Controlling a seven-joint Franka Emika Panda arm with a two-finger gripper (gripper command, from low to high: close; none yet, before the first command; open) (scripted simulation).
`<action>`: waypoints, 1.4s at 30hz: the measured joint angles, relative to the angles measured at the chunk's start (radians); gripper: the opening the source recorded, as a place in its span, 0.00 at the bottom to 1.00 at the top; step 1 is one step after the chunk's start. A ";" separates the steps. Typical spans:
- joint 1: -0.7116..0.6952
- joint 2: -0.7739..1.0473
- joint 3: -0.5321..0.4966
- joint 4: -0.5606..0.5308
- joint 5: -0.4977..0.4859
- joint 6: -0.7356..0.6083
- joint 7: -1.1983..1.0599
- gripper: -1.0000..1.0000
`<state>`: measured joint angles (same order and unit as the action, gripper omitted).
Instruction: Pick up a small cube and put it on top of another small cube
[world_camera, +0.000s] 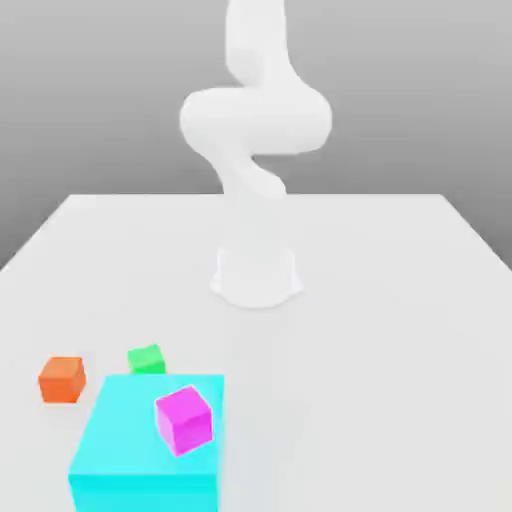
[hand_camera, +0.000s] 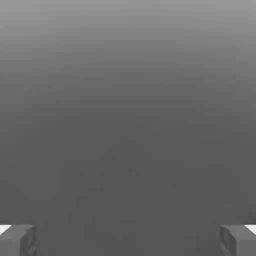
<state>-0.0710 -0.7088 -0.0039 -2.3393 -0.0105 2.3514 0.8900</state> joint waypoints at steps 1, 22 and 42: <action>-0.030 0.039 -0.003 -0.017 -0.005 0.022 0.039 0.50; -0.500 0.806 -0.176 -0.341 0.062 0.450 0.678 0.50; -0.550 0.855 -0.133 -0.349 0.079 0.483 0.692 0.00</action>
<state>-0.6210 0.1464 -0.1364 -2.6884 0.0689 2.8344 1.5823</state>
